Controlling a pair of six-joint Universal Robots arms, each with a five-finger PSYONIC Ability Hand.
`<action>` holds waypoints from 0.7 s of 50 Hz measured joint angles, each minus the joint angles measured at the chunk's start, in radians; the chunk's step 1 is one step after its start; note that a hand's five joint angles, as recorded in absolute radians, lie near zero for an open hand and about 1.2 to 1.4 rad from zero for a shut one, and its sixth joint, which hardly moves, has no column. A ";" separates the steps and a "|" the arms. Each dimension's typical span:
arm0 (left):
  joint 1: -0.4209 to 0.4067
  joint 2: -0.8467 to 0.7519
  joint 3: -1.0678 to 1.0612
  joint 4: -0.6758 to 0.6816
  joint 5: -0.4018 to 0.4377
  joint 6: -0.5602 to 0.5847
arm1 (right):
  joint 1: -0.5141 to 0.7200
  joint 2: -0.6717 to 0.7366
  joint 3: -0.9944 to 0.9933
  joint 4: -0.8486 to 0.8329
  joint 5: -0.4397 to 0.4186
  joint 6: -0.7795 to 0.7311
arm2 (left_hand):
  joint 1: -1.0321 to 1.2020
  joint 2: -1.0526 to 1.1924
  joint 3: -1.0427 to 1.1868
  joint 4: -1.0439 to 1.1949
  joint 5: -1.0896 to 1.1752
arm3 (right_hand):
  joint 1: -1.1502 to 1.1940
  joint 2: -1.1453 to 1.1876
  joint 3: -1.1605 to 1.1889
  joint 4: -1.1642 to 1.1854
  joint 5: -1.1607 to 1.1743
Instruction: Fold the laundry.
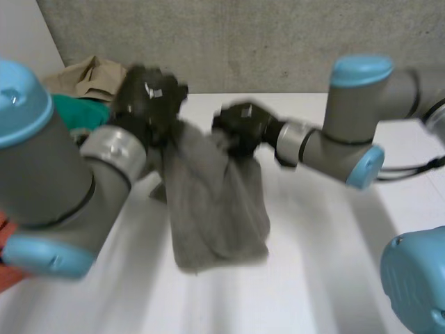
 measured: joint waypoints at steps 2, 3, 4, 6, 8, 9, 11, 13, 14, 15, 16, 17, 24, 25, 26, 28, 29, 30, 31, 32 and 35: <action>0.017 -0.032 0.056 0.056 0.002 0.055 | -0.007 -0.014 -0.066 -0.039 0.025 0.034 | 0.000 0.001 0.000 0.000 0.000 | 0.000 0.000 0.000 0.000 0.000; 0.025 -0.049 0.090 0.090 0.003 0.085 | -0.011 -0.025 -0.098 -0.067 0.046 0.055 | 0.000 0.001 0.000 0.000 0.000 | 0.000 0.000 0.000 0.000 0.000; 0.033 -0.068 0.132 0.134 0.004 0.120 | -0.015 -0.041 -0.129 -0.106 0.079 0.080 | 0.000 0.001 0.000 0.000 0.000 | 0.000 0.000 0.009 0.002 0.000; 0.043 -0.101 0.213 0.220 0.005 0.182 | -0.020 -0.060 -0.157 -0.152 0.120 0.107 | 0.000 0.001 0.000 0.000 0.000 | 0.000 0.000 0.009 0.002 0.000; 0.048 -0.125 0.280 0.307 0.005 0.221 | -0.026 -0.123 -0.164 -0.261 0.223 0.156 | 0.000 0.001 0.000 0.000 0.000 | 0.000 0.000 0.009 0.002 0.000; 0.049 -0.137 0.316 0.360 0.005 0.238 | -0.028 -0.156 -0.145 -0.303 0.262 0.169 | 0.000 0.001 0.000 0.000 0.000 | 0.000 0.000 0.009 0.003 0.000; 0.048 -0.149 0.350 0.424 0.004 0.251 | -0.029 -0.202 -0.098 -0.350 0.300 0.175 | 0.000 0.001 0.001 0.000 0.000 | 0.000 0.000 0.009 0.003 0.000; 0.044 -0.158 0.363 0.486 0.004 0.257 | -0.030 -0.285 0.013 -0.413 0.332 0.166 | 0.000 0.001 0.001 0.000 0.000 | 0.000 0.000 0.009 0.003 0.000; 0.040 -0.160 0.360 0.505 0.004 0.258 | -0.030 -0.321 0.069 -0.436 0.340 0.158 | 0.000 0.001 0.001 0.000 0.000 | 0.000 0.000 0.009 0.003 0.000; 0.035 -0.163 0.349 0.523 0.004 0.258 | -0.031 -0.358 0.132 -0.460 0.345 0.147 | 0.000 0.001 0.001 0.000 0.000 | 0.000 0.000 0.009 0.004 0.000; 0.031 -0.165 0.337 0.536 0.004 0.257 | -0.031 -0.383 0.177 -0.475 0.348 0.138 | 0.000 0.001 0.001 0.000 0.000 | 0.000 0.000 0.009 0.004 0.000; 0.023 -0.166 0.314 0.550 0.004 0.256 | -0.031 -0.427 0.258 -0.500 0.351 0.120 | 0.000 0.001 0.001 0.000 0.000 | 0.000 0.000 0.009 0.005 0.000; -0.012 -0.174 0.114 0.565 0.002 0.244 | -0.028 -0.546 0.613 -0.550 0.347 0.015 | 0.000 0.002 0.001 0.000 0.000 | 0.000 0.000 0.012 0.005 0.000; -0.015 -0.176 0.081 0.563 0.001 0.242 | -0.026 -0.552 0.669 -0.551 0.346 -0.004 | 0.000 0.002 0.001 0.000 0.000 | 0.000 0.000 0.012 0.005 0.000; -0.021 -0.184 0.007 0.561 0.000 0.235 | -0.022 -0.558 0.767 -0.550 0.345 -0.040 | 0.000 0.002 0.001 0.000 0.000 | 0.000 0.000 0.014 0.005 0.000; -0.028 -0.202 -0.072 0.557 -0.002 0.225 | -0.018 -0.558 0.864 -0.548 0.345 -0.082 | 0.000 0.002 0.001 0.001 0.000 | 0.000 0.000 0.014 0.005 0.000; -0.030 -0.205 -0.085 0.556 -0.003 0.223 | -0.018 -0.557 0.890 -0.547 0.346 -0.093 | 0.000 0.002 0.001 0.000 0.000 | 0.000 0.000 0.014 0.005 0.000; -0.035 -0.216 -0.127 0.555 -0.004 0.217 | -0.017 -0.555 0.945 -0.546 0.347 -0.123 | 0.000 0.002 0.001 0.000 0.000 | 0.000 0.000 0.014 0.005 0.000; -0.041 -0.226 -0.159 0.553 -0.005 0.213 | -0.016 -0.553 0.986 -0.544 0.349 -0.146 | 0.000 0.002 0.001 0.000 0.000 | 0.000 0.000 0.014 0.005 0.000; -0.046 -0.232 -0.184 0.552 -0.007 0.210 | -0.016 -0.552 1.003 -0.543 0.350 -0.156 | 0.000 0.002 0.001 0.000 0.000 | 0.000 0.000 0.014 0.005 0.000; -0.064 -0.239 -0.257 0.544 -0.018 0.203 | -0.017 -0.550 1.098 -0.533 0.357 -0.218 | 0.000 0.002 0.001 0.000 0.000 | 0.000 0.000 0.014 0.005 0.000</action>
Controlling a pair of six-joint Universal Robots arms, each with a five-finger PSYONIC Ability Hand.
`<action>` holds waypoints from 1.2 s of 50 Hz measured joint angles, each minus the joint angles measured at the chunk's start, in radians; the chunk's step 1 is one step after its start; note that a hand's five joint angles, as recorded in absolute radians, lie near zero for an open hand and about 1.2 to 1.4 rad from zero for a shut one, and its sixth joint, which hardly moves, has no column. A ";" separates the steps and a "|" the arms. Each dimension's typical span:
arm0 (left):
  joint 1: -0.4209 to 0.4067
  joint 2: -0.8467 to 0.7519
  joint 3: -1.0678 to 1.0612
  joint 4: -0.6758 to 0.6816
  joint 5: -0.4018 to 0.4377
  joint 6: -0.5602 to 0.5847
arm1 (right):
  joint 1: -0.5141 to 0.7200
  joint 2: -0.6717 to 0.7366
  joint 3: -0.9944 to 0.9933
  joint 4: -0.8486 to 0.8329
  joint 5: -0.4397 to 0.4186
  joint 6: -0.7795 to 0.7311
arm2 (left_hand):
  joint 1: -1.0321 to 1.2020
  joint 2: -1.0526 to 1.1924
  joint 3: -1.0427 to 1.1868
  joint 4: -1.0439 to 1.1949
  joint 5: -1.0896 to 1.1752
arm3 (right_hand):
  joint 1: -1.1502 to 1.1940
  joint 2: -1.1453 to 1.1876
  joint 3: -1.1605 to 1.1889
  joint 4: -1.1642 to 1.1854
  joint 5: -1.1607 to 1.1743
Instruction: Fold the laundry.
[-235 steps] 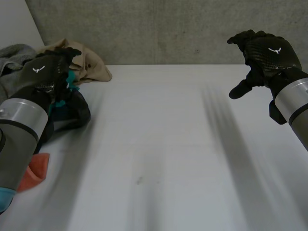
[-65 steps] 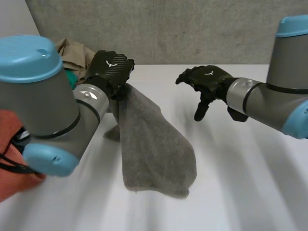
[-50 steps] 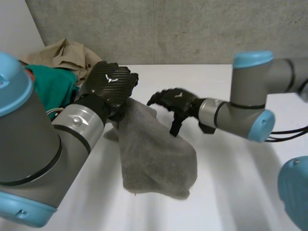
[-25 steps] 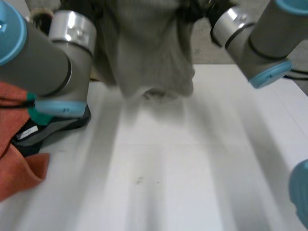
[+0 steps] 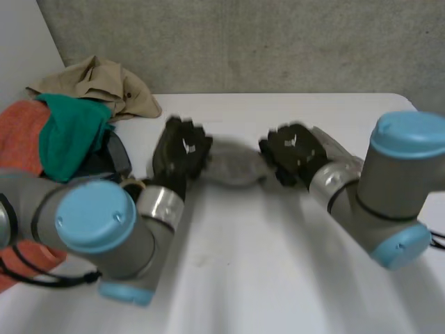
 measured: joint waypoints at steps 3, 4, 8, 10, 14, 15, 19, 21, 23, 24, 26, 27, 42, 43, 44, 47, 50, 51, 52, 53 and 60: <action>-0.016 0.022 -0.058 -0.023 -0.021 -0.003 | -0.003 -0.003 0.053 0.034 0.005 -0.036 | -0.012 -0.042 -0.031 -0.040 -0.012 | -0.003 -0.003 -0.005 -0.007 -0.001; -0.022 0.036 -0.077 -0.035 -0.029 -0.004 | -0.004 -0.007 0.066 0.055 0.005 -0.045 | -0.012 -0.042 -0.031 -0.040 -0.012 | -0.041 -0.081 -0.090 -0.093 -0.061; -0.043 0.115 -0.141 -0.112 -0.055 -0.010 | -0.009 -0.035 0.091 0.148 0.004 -0.065 | -0.359 -0.412 -0.382 -0.399 -0.338 | -0.344 -0.461 -0.475 -0.460 -0.389; -0.052 0.160 -0.159 -0.163 -0.061 -0.015 | -0.012 -0.068 0.090 0.203 0.000 -0.068 | -0.647 -0.655 -0.641 -0.663 -0.602 | -0.532 -0.691 -0.701 -0.705 -0.643; -0.058 0.254 -0.165 -0.278 -0.068 -0.036 | -0.027 -0.133 0.049 0.278 -0.009 -0.074 | -0.881 -0.929 -0.919 -0.940 -0.884 | -0.694 -0.880 -0.900 -0.902 -0.846; -0.052 0.284 -0.151 -0.317 -0.069 -0.056 | -0.039 -0.148 0.021 0.295 -0.011 -0.078 | -0.891 -0.963 -0.954 -0.972 -0.916 | -0.705 -0.895 -0.915 -0.916 -0.860; -0.022 0.326 -0.097 -0.381 -0.068 -0.128 | -0.078 -0.154 -0.069 0.320 -0.014 -0.098 | -0.891 -0.967 -0.957 -0.976 -0.918 | -0.708 -0.899 -0.923 -0.918 -0.864; 0.002 0.333 -0.066 -0.404 -0.064 -0.168 | -0.096 -0.139 -0.116 0.329 -0.013 -0.117 | -0.891 -0.967 -0.957 -0.976 -0.918 | -0.708 -0.899 -0.923 -0.918 -0.864; 0.017 0.332 -0.051 -0.416 -0.060 -0.189 | -0.102 -0.128 -0.135 0.335 -0.012 -0.128 | -0.891 -0.967 -0.957 -0.976 -0.918 | -0.708 -0.899 -0.923 -0.918 -0.864; 0.062 0.318 -0.010 -0.457 -0.033 -0.246 | -0.119 -0.084 -0.200 0.357 -0.010 -0.181 | -0.885 -0.961 -0.953 -0.969 -0.910 | -0.708 -0.899 -0.923 -0.918 -0.864; 0.108 0.290 0.031 -0.505 0.014 -0.300 | -0.131 -0.038 -0.253 0.378 -0.011 -0.244 | -0.874 -0.946 -0.941 -0.954 -0.893 | -0.708 -0.899 -0.923 -0.918 -0.864; 0.128 0.274 0.049 -0.528 0.040 -0.322 | -0.135 -0.020 -0.272 0.386 -0.012 -0.271 | -0.850 -0.925 -0.921 -0.932 -0.870 | -0.708 -0.899 -0.923 -0.918 -0.864; 0.240 0.011 0.266 -0.697 0.269 -0.378 | -0.158 0.221 -0.462 0.417 -0.154 -0.585 | -0.777 -0.852 -0.845 -0.853 -0.793 | -0.695 -0.868 -0.886 -0.890 -0.824; 0.238 -0.014 0.283 -0.697 0.268 -0.355 | -0.155 0.252 -0.493 0.419 -0.168 -0.590 | -0.777 -0.852 -0.845 -0.853 -0.793 | -0.695 -0.868 -0.886 -0.890 -0.824; 0.235 -0.032 0.294 -0.697 0.267 -0.335 | -0.154 0.269 -0.509 0.421 -0.173 -0.590 | -0.777 -0.852 -0.845 -0.853 -0.793 | -0.685 -0.856 -0.871 -0.870 -0.816; 0.229 -0.075 0.324 -0.696 0.263 -0.282 | -0.150 0.321 -0.562 0.428 -0.182 -0.588 | -0.777 -0.852 -0.845 -0.853 -0.793 | -0.685 -0.856 -0.870 -0.869 -0.815; 0.223 -0.116 0.355 -0.697 0.257 -0.232 | -0.148 0.377 -0.618 0.442 -0.185 -0.585 | -0.769 -0.842 -0.834 -0.845 -0.783 | -0.685 -0.856 -0.870 -0.869 -0.815; 0.221 -0.131 0.368 -0.699 0.255 -0.218 | -0.147 0.401 -0.643 0.451 -0.185 -0.585 | -0.758 -0.834 -0.826 -0.837 -0.775 | -0.685 -0.856 -0.870 -0.869 -0.814; 0.220 -0.143 0.380 -0.702 0.252 -0.207 | -0.146 0.422 -0.665 0.460 -0.184 -0.585 | -0.719 -0.795 -0.791 -0.802 -0.741 | -0.685 -0.856 -0.870 -0.869 -0.814; 0.220 -0.148 0.384 -0.704 0.251 -0.204 | -0.146 0.433 -0.676 0.464 -0.184 -0.585 | -0.692 -0.771 -0.764 -0.774 -0.713 | -0.685 -0.856 -0.870 -0.869 -0.814; 0.212 -0.204 0.445 -0.751 0.238 -0.180 | -0.143 0.576 -0.857 0.537 -0.175 -0.589 | -0.113 -0.218 -0.214 -0.221 -0.169 | -0.675 -0.847 -0.861 -0.864 -0.808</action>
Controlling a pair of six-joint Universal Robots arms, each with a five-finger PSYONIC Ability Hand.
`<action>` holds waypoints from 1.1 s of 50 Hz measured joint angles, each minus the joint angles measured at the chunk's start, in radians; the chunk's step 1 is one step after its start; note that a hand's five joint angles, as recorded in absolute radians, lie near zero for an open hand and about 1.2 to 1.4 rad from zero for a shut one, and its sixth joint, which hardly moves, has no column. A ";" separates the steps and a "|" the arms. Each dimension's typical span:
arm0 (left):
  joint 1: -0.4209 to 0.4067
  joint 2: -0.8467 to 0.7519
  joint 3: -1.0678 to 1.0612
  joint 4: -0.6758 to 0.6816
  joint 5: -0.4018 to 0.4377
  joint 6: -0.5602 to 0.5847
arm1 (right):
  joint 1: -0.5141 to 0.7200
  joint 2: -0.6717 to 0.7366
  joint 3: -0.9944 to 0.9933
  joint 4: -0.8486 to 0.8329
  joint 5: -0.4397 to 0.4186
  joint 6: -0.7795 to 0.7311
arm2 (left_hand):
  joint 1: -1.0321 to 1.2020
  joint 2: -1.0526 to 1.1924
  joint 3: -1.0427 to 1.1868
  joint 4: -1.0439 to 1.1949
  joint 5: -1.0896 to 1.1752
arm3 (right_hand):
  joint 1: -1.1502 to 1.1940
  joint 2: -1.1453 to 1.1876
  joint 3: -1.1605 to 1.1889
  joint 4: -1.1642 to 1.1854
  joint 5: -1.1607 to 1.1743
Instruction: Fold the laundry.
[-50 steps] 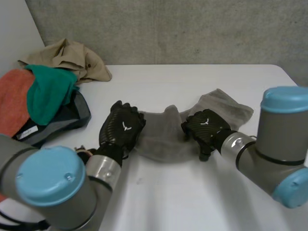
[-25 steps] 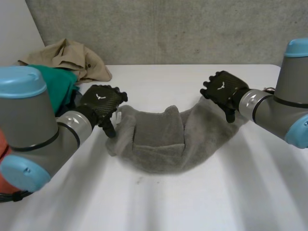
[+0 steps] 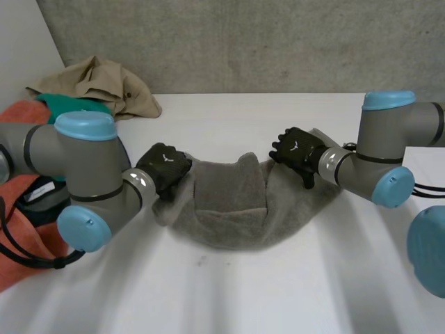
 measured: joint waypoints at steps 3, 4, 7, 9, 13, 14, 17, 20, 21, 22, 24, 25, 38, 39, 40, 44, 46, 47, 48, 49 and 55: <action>-0.007 -0.005 0.008 -0.014 -0.009 0.008 | 0.000 0.035 -0.056 0.009 0.001 -0.001 | 0.131 0.165 0.158 0.165 0.159 | 0.063 0.070 0.074 0.070 0.063; -0.008 -0.006 0.008 -0.015 -0.011 0.009 | 0.000 0.040 -0.064 0.010 0.001 -0.001 | 0.131 0.187 0.185 0.189 0.174 | 0.079 0.089 0.093 0.083 0.075; -0.020 -0.001 0.008 -0.021 -0.042 0.018 | 0.000 0.069 -0.110 0.011 0.002 -0.001 | 0.131 0.210 0.210 0.215 0.179 | 0.261 0.305 0.286 0.283 0.268; -0.029 0.004 0.006 -0.020 -0.065 0.021 | 0.000 0.082 -0.128 0.010 0.002 -0.001 | 0.131 0.212 0.212 0.216 0.179 | 0.499 0.592 0.562 0.564 0.542; -0.047 0.038 0.003 -0.016 -0.122 0.024 | 0.000 0.085 -0.155 0.005 0.001 0.004 | 0.131 0.212 0.212 0.216 0.179 | 0.710 0.850 0.846 0.851 0.840; -0.050 0.050 0.003 -0.014 -0.131 0.024 | 0.000 0.077 -0.158 0.003 0.001 0.007 | 0.131 0.212 0.212 0.216 0.179 | 0.710 0.851 0.853 0.858 0.843; -0.054 0.090 0.002 -0.003 -0.151 0.023 | 0.000 0.047 -0.161 0.001 0.001 0.022 | 0.131 0.212 0.212 0.216 0.179 | 0.710 0.851 0.857 0.862 0.843; -0.055 0.144 0.001 0.023 -0.162 0.020 | -0.001 0.006 -0.160 -0.001 0.002 0.052 | 0.131 0.212 0.212 0.216 0.179 | 0.710 0.851 0.857 0.864 0.843; -0.055 0.155 0.001 0.031 -0.164 0.019 | -0.001 -0.003 -0.159 -0.001 0.002 0.060 | 0.131 0.212 0.212 0.216 0.179 | 0.710 0.851 0.857 0.864 0.843; -0.056 0.163 0.000 0.036 -0.164 0.019 | -0.001 -0.011 -0.159 -0.001 0.003 0.067 | 0.131 0.212 0.212 0.216 0.179 | 0.710 0.851 0.857 0.864 0.843; -0.057 0.200 -0.009 0.064 -0.164 0.019 | -0.003 -0.037 -0.155 0.001 0.005 0.096 | 0.131 0.212 0.212 0.216 0.179 | 0.710 0.851 0.857 0.864 0.843; -0.058 0.212 -0.014 0.073 -0.163 0.019 | -0.003 -0.048 -0.151 0.002 0.005 0.111 | 0.131 0.212 0.212 0.216 0.179 | 0.710 0.851 0.857 0.864 0.844; -0.080 0.162 -0.130 0.089 -0.140 0.023 | -0.003 0.051 -0.175 0.000 -0.007 0.151 | -0.784 -0.753 -0.745 -0.758 -0.751 | -0.007 -0.017 -0.028 -0.027 -0.026; -0.080 0.142 -0.127 0.088 -0.135 0.023 | -0.002 0.068 -0.187 0.000 -0.008 0.150 | -0.784 -0.753 -0.745 -0.758 -0.751 | -0.021 -0.034 -0.042 -0.042 -0.041; -0.079 0.126 -0.124 0.087 -0.130 0.024 | -0.001 0.080 -0.195 -0.001 -0.008 0.148 | -0.784 -0.753 -0.745 -0.758 -0.751 | -0.021 -0.034 -0.042 -0.042 -0.041; -0.074 0.064 -0.098 0.083 -0.100 0.028 | 0.000 0.123 -0.231 -0.003 -0.010 0.143 | -0.784 -0.753 -0.745 -0.758 -0.751 | -0.030 -0.047 -0.057 -0.051 -0.050; -0.073 0.045 -0.088 0.082 -0.087 0.031 | 0.000 0.136 -0.243 -0.003 -0.011 0.141 | -0.784 -0.753 -0.745 -0.758 -0.751 | -0.030 -0.047 -0.057 -0.051 -0.050; -0.071 0.033 -0.081 0.081 -0.079 0.035 | 0.000 0.144 -0.250 -0.004 -0.012 0.139 | -0.783 -0.753 -0.745 -0.757 -0.750 | -0.030 -0.047 -0.057 -0.051 -0.050; -0.071 0.025 -0.076 0.080 -0.072 0.042 | 0.000 0.149 -0.254 -0.004 -0.012 0.138 | -0.783 -0.753 -0.745 -0.757 -0.750 | -0.030 -0.047 -0.057 -0.051 -0.050; -0.070 0.017 -0.070 0.080 -0.065 0.051 | 0.000 0.155 -0.257 -0.005 -0.014 0.136 | -0.724 -0.697 -0.698 -0.705 -0.696 | -0.028 -0.044 -0.052 -0.048 -0.045; -0.057 -0.016 -0.042 0.082 -0.040 0.110 | 0.000 0.187 -0.269 -0.007 -0.024 0.104 | -0.306 -0.305 -0.322 -0.322 -0.327 | 0.319 0.343 0.335 0.334 0.318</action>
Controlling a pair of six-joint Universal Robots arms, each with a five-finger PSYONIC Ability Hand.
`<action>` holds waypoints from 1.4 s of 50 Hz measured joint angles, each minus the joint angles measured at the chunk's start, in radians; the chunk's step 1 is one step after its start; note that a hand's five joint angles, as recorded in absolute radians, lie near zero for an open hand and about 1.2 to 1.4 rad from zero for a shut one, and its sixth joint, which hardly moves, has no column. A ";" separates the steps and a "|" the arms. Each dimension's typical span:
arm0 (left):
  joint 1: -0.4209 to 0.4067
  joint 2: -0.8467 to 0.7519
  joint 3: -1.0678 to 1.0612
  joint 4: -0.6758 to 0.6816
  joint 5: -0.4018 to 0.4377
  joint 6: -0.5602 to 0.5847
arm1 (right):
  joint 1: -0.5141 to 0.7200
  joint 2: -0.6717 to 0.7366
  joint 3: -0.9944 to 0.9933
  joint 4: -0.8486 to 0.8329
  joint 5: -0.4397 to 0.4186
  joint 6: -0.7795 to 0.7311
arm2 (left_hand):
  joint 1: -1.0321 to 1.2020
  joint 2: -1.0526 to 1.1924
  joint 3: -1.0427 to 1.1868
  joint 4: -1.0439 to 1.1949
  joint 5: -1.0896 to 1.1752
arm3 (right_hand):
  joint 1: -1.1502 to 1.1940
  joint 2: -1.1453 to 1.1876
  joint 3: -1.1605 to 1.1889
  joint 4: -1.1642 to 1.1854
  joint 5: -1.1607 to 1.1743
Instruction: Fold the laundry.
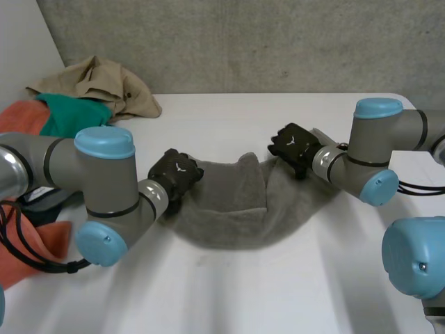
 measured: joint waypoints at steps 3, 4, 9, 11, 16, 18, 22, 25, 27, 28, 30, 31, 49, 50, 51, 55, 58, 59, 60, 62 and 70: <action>0.007 -0.003 0.016 0.003 -0.005 0.012 | 0.000 0.006 -0.002 0.000 -0.003 -0.019 | 0.392 0.375 0.394 0.388 0.373 | 0.169 0.208 0.182 0.183 0.167; 0.010 -0.002 0.023 0.005 -0.011 0.014 | -0.001 0.007 -0.002 0.000 -0.005 -0.026 | 0.423 0.477 0.494 0.505 0.469 | 0.332 0.429 0.412 0.417 0.406; 0.014 0.010 0.049 0.018 -0.055 0.013 | -0.001 -0.006 -0.007 0.003 -0.006 -0.041 | 0.423 0.508 0.529 0.538 0.476 | 0.373 0.508 0.521 0.528 0.512; 0.014 0.016 0.052 0.020 -0.065 0.012 | -0.002 -0.016 -0.009 0.003 -0.005 -0.040 | 0.423 0.508 0.529 0.538 0.476 | 0.373 0.508 0.521 0.529 0.512; 0.012 0.102 0.053 0.039 -0.116 0.002 | -0.011 -0.132 -0.007 0.003 0.015 0.004 | 0.423 0.510 0.529 0.538 0.476 | 0.373 0.508 0.522 0.530 0.512; 0.012 0.146 0.047 0.049 -0.130 -0.008 | -0.019 -0.187 0.002 0.004 0.026 0.047 | 0.423 0.512 0.532 0.538 0.476 | 0.373 0.508 0.522 0.530 0.512; 0.012 0.264 0.016 0.073 -0.151 -0.061 | -0.063 -0.343 0.068 0.012 0.043 0.197 | 0.423 0.514 0.534 0.539 0.476 | 0.373 0.508 0.522 0.530 0.512; 0.010 0.347 -0.016 0.081 -0.157 -0.113 | -0.105 -0.470 0.179 0.036 0.039 0.278 | 0.423 0.515 0.535 0.539 0.476 | 0.373 0.508 0.522 0.530 0.512; 0.008 0.390 -0.040 0.081 -0.158 -0.141 | -0.131 -0.549 0.270 0.063 0.030 0.297 | 0.423 0.515 0.535 0.540 0.476 | 0.373 0.508 0.522 0.530 0.512; 0.008 0.398 -0.046 0.081 -0.158 -0.147 | -0.139 -0.575 0.304 0.074 0.026 0.296 | 0.423 0.515 0.535 0.540 0.476 | 0.373 0.508 0.522 0.530 0.512; 0.004 0.449 -0.095 0.074 -0.157 -0.178 | -0.170 -0.669 0.441 0.129 0.012 0.257 | 0.423 0.515 0.535 0.542 0.476 | 0.373 0.508 0.522 0.530 0.512; 0.003 0.463 -0.115 0.071 -0.157 -0.185 | -0.182 -0.706 0.504 0.160 0.007 0.223 | 0.423 0.515 0.535 0.542 0.476 | 0.373 0.508 0.522 0.530 0.512; -0.011 0.495 -0.465 0.069 -0.157 -0.207 | -0.291 -0.895 1.101 0.213 -0.030 0.059 | 0.423 0.515 0.535 0.543 0.476 | 0.109 0.144 0.158 0.160 0.196; -0.011 0.493 -0.466 0.070 -0.158 -0.208 | -0.291 -0.895 1.105 0.202 -0.031 0.065 | 0.423 0.515 0.535 0.543 0.476 | 0.069 0.098 0.103 0.106 0.141; -0.012 0.487 -0.468 0.072 -0.158 -0.209 | -0.291 -0.895 1.116 0.172 -0.034 0.078 | 0.423 0.515 0.535 0.543 0.476 | 0.016 0.033 0.047 0.048 0.081; -0.013 0.481 -0.468 0.075 -0.158 -0.211 | -0.291 -0.899 1.135 0.121 -0.041 0.083 | 0.423 0.515 0.535 0.543 0.476 | -0.083 -0.079 -0.077 -0.074 -0.048; -0.013 0.479 -0.466 0.078 -0.158 -0.213 | -0.296 -0.910 1.156 0.084 -0.047 0.058 | 0.423 0.515 0.535 0.543 0.476 | -0.114 -0.116 -0.113 -0.111 -0.088; -0.012 0.479 -0.463 0.082 -0.158 -0.213 | -0.302 -0.917 1.170 0.072 -0.049 0.031 | 0.423 0.515 0.535 0.543 0.476 | -0.143 -0.153 -0.147 -0.147 -0.123; -0.012 0.479 -0.462 0.083 -0.158 -0.213 | -0.304 -0.918 1.174 0.070 -0.049 0.022 | 0.423 0.515 0.535 0.543 0.476 | -0.143 -0.153 -0.147 -0.147 -0.123; -0.011 0.478 -0.460 0.088 -0.158 -0.213 | -0.313 -0.924 1.194 0.064 -0.049 -0.022 | 0.423 0.515 0.535 0.543 0.476 | -0.153 -0.163 -0.160 -0.162 -0.137; -0.009 0.464 -0.455 0.096 -0.157 -0.211 | -0.331 -0.923 1.265 0.087 -0.018 -0.189 | 0.423 0.515 0.535 0.543 0.476 | -0.153 -0.163 -0.161 -0.162 -0.139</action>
